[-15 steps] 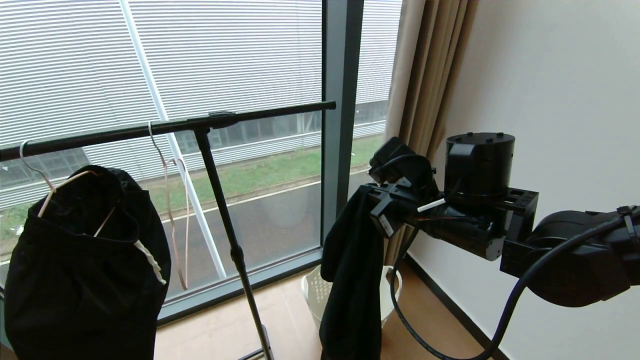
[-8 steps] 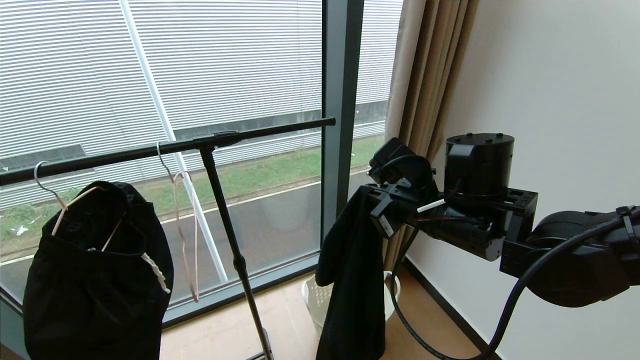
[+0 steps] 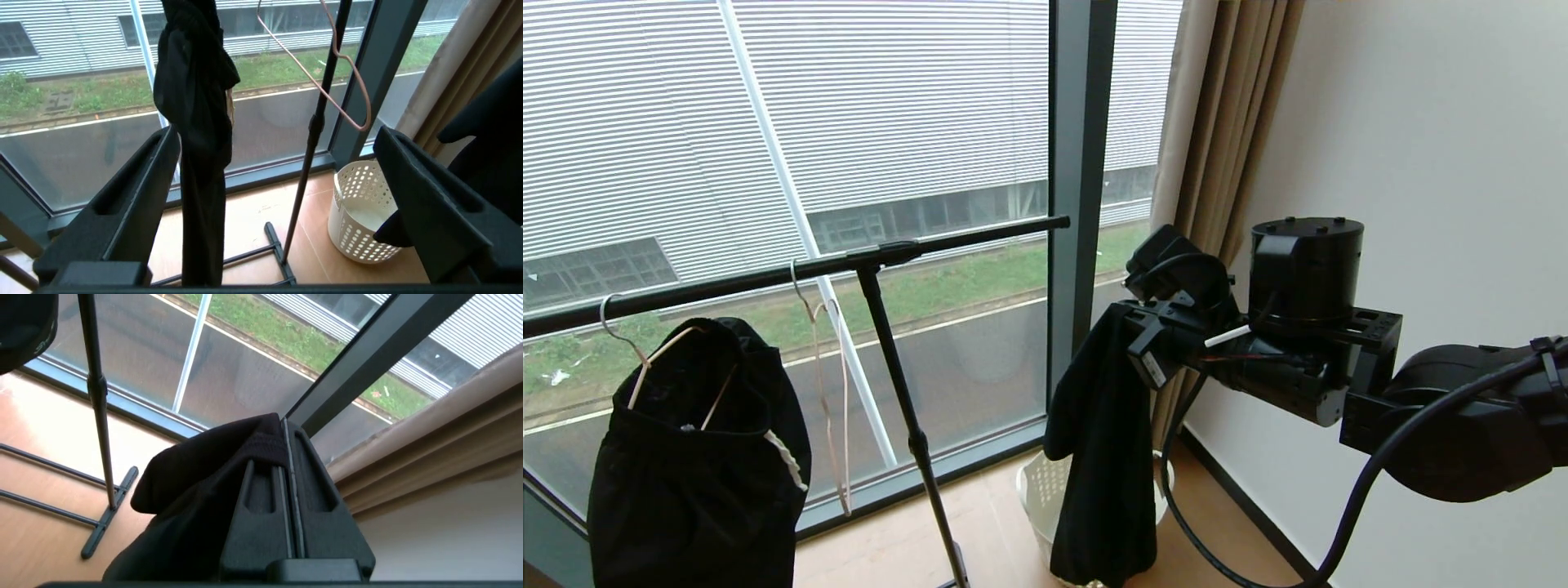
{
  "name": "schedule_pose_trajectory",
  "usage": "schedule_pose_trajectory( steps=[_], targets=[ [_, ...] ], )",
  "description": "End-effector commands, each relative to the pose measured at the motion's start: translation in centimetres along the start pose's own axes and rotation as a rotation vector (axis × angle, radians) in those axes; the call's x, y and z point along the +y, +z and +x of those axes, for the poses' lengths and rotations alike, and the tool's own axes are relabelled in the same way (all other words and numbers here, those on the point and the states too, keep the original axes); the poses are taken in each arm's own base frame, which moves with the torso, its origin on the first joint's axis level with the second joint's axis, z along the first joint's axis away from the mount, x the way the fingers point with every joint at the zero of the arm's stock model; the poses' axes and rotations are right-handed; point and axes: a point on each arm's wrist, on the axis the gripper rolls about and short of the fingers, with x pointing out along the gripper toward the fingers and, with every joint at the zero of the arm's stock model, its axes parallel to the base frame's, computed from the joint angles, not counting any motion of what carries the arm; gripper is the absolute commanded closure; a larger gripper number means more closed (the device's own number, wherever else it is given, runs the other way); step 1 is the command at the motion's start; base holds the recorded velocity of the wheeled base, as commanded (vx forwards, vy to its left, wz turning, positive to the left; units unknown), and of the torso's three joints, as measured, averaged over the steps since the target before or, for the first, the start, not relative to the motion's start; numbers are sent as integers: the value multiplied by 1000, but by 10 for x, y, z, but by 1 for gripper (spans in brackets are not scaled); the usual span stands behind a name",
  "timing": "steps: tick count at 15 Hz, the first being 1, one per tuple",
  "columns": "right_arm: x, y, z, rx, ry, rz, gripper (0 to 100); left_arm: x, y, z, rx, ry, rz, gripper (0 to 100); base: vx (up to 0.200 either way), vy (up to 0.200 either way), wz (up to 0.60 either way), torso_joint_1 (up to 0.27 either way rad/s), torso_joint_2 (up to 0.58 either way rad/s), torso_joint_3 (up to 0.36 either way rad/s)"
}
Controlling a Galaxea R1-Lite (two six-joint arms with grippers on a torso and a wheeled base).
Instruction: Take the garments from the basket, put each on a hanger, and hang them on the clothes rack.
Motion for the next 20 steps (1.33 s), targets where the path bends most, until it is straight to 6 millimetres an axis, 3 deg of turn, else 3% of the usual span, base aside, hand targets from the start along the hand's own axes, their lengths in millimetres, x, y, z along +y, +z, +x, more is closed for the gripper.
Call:
schedule_pose_trajectory(
  steps=[1, 5, 14, 18, 20],
  targets=[
    [0, -2, -1, -2, 2, -24, 100, 0, 0, 0, 1, 0, 0, 0, 0, 0, 0, 95, -237, -100],
    [0, -3, 4, -45, -23, -50, 100, 0, 0, 0, 0, 2, -2, 0, 0, 0, 0, 0, 0, 0],
    [-2, -3, 3, -49, -28, -48, 100, 0, 0, 0, 0, 2, -2, 0, 0, 0, 600, 5, 1, 1],
    [-4, -4, 3, -48, -31, -46, 100, 0, 0, 0, 1, 0, 0, 0, 0, 0, 0, 0, 0, 0],
    [-4, -4, 4, -45, -29, -47, 100, 0, 0, 0, 1, 0, 0, 0, -200, 0, 0, 0, -2, 0]
  ],
)
